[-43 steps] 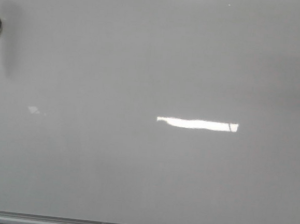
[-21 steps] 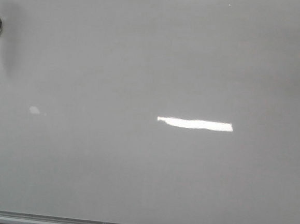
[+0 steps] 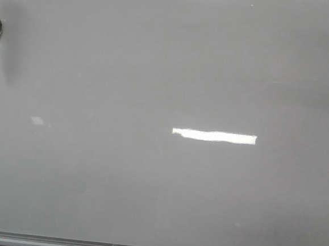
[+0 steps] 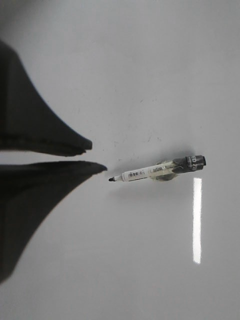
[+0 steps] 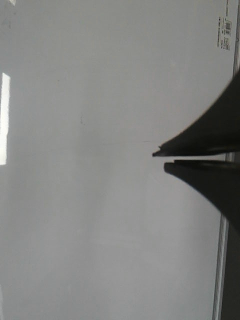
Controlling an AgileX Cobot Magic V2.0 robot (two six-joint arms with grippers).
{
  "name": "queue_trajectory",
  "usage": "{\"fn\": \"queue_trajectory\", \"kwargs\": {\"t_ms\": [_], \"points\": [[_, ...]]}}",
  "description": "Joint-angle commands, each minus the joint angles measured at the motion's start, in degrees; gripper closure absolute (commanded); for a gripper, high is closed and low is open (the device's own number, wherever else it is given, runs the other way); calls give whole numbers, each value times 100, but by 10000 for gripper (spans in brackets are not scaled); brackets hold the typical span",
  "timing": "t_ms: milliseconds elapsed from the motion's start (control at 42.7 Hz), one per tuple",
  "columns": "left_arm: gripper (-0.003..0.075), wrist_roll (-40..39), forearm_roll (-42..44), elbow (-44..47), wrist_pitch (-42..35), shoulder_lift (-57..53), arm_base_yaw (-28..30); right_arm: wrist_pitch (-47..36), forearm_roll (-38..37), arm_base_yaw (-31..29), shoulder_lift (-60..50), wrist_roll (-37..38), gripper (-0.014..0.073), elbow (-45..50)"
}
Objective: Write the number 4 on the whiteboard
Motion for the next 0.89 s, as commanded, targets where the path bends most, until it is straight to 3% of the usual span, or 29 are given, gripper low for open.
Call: {"fn": "queue_trajectory", "kwargs": {"t_ms": [0,94,140,187,866], "points": [[477,-3,-37,-203,-401,143,18,-315,5,6,134,-78,309,-183],[265,1,-37,-203,-431,261,18,-302,5,6,190,-78,106,-183],[189,30,0,-203,-447,334,18,-302,5,6,196,-78,53,-183],[160,140,0,-203,-456,428,18,-302,5,6,196,-78,26,-183],[154,217,-567,-770,-1639,3134,-47,-324,5,6,196,-78,24,-183]]}}
